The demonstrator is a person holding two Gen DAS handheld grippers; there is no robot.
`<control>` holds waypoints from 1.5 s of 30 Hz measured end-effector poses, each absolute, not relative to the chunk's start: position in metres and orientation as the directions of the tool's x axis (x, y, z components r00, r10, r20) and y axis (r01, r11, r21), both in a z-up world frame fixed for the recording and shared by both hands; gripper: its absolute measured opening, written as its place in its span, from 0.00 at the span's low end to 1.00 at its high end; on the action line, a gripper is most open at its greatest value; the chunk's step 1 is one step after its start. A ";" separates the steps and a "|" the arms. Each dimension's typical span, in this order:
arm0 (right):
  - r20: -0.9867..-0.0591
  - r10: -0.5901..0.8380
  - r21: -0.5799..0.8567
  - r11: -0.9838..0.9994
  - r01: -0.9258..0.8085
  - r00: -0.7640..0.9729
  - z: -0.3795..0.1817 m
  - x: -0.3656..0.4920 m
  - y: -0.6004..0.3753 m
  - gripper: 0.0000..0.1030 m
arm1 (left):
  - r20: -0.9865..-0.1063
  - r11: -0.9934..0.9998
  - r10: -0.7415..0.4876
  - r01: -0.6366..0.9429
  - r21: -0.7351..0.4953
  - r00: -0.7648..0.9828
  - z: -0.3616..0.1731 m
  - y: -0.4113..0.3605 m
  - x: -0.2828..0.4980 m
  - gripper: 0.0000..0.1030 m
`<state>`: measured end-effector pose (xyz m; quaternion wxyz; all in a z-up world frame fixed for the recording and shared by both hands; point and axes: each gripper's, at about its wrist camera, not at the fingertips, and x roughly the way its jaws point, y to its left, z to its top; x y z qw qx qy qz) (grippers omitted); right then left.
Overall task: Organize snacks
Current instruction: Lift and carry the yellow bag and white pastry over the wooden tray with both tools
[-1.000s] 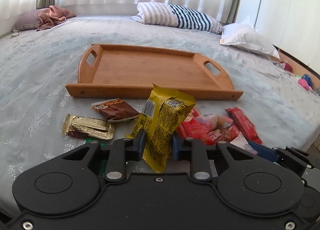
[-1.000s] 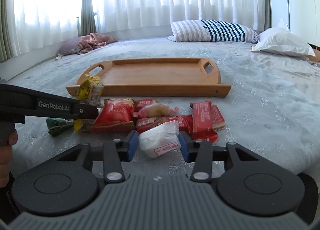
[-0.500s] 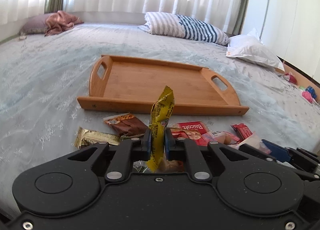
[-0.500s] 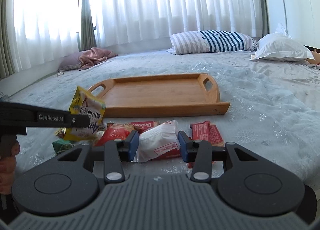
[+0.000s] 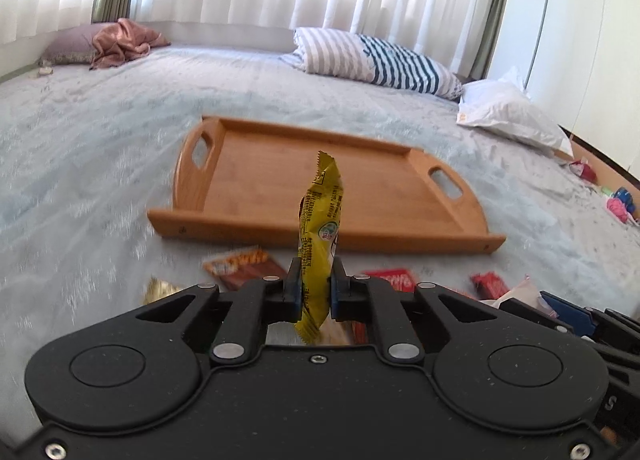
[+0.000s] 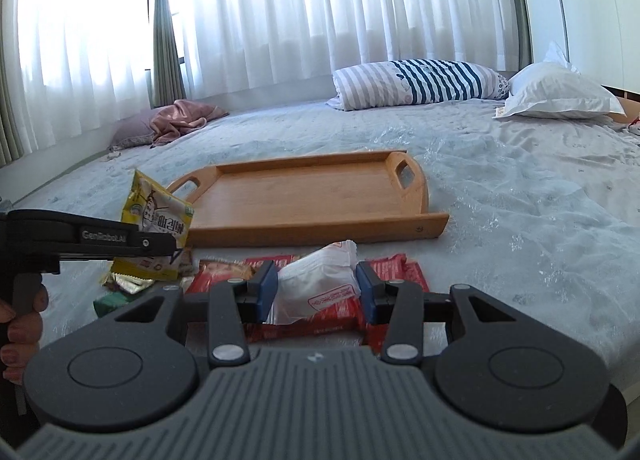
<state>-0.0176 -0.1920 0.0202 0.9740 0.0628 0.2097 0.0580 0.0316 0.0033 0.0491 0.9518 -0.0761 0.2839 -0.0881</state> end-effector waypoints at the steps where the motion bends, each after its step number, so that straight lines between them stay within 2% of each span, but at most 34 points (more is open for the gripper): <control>1: -0.396 0.142 0.156 0.984 -0.086 0.907 0.023 -0.014 -0.194 0.45 | -0.520 0.973 -0.212 0.127 -0.194 0.827 0.053 0.004 0.034 0.11; 11: -0.406 0.185 0.231 0.968 -0.096 0.895 0.043 0.059 -0.214 0.45 | -0.504 0.946 -0.285 0.154 -0.285 0.815 0.081 0.012 0.084 0.11; 20: -0.521 0.204 0.274 0.960 -0.064 0.829 0.022 0.136 -0.222 0.45 | -0.559 0.904 -0.365 0.141 -0.403 0.744 0.068 0.013 0.146 0.11; 26: -0.552 0.187 0.243 0.968 -0.058 0.813 0.015 0.154 -0.217 0.45 | -0.588 0.879 -0.407 0.126 -0.459 0.699 0.049 0.011 0.176 0.11; 33: -0.578 0.181 0.231 0.971 -0.053 0.796 0.007 0.166 -0.214 0.46 | -0.610 0.873 -0.431 0.138 -0.468 0.665 0.035 -0.001 0.194 0.11; 42: -0.585 0.179 0.222 0.973 -0.056 0.791 0.003 0.171 -0.209 0.46 | -0.607 0.865 -0.452 0.157 -0.476 0.653 0.029 -0.006 0.202 0.11; 45: -0.586 0.176 0.219 0.974 -0.055 0.791 0.001 0.171 -0.208 0.46 | -0.596 0.837 -0.499 0.172 -0.519 0.629 0.026 -0.004 0.204 0.11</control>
